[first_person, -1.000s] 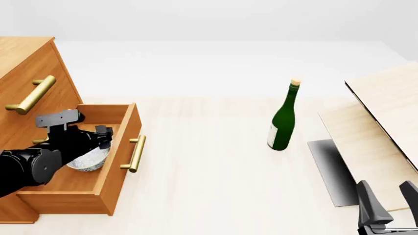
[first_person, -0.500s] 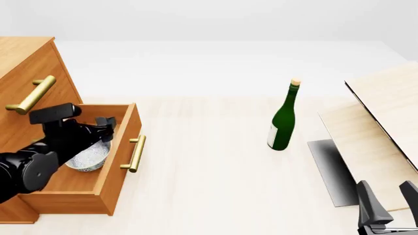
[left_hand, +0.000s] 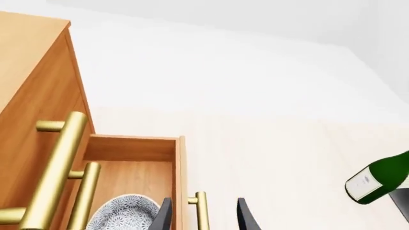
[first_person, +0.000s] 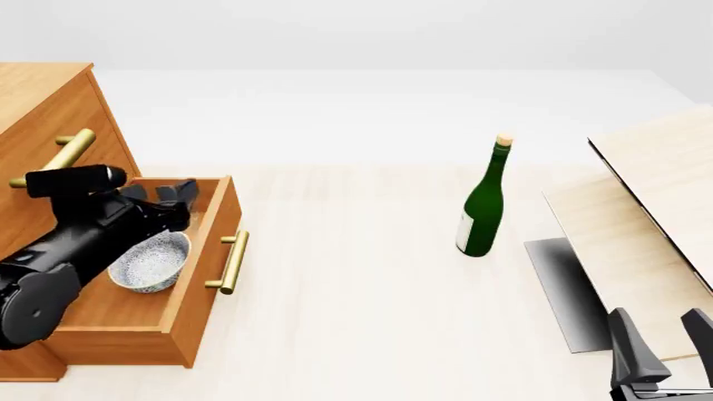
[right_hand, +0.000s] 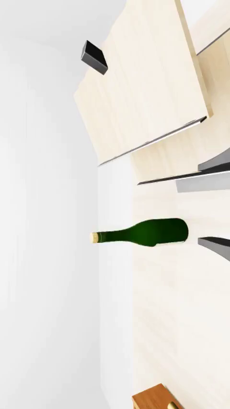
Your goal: Put the bowl in the bottom drawer of the cabinet.
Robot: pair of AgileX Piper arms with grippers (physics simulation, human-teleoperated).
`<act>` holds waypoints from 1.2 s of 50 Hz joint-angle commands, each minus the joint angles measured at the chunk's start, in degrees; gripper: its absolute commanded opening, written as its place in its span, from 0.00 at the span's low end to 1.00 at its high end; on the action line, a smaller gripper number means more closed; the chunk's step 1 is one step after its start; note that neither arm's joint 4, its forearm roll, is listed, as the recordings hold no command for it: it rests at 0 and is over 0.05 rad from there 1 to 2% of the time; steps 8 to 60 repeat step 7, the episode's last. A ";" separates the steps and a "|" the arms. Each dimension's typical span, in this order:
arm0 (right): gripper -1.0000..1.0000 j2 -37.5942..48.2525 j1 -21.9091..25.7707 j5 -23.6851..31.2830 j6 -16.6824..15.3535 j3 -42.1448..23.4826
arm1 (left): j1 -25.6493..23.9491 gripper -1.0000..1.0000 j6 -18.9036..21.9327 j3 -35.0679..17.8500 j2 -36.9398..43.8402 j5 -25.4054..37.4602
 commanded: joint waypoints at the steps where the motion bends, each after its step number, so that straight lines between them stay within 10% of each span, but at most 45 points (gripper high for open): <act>1: 1.00 0.00 0.00 0.00 0.00 0.00 | 0.28 1.00 6.24 2.05 -3.02 -2.30; 60: 1.00 0.00 0.00 0.00 0.00 0.00 | 0.45 1.00 6.69 2.06 -4.99 -1.77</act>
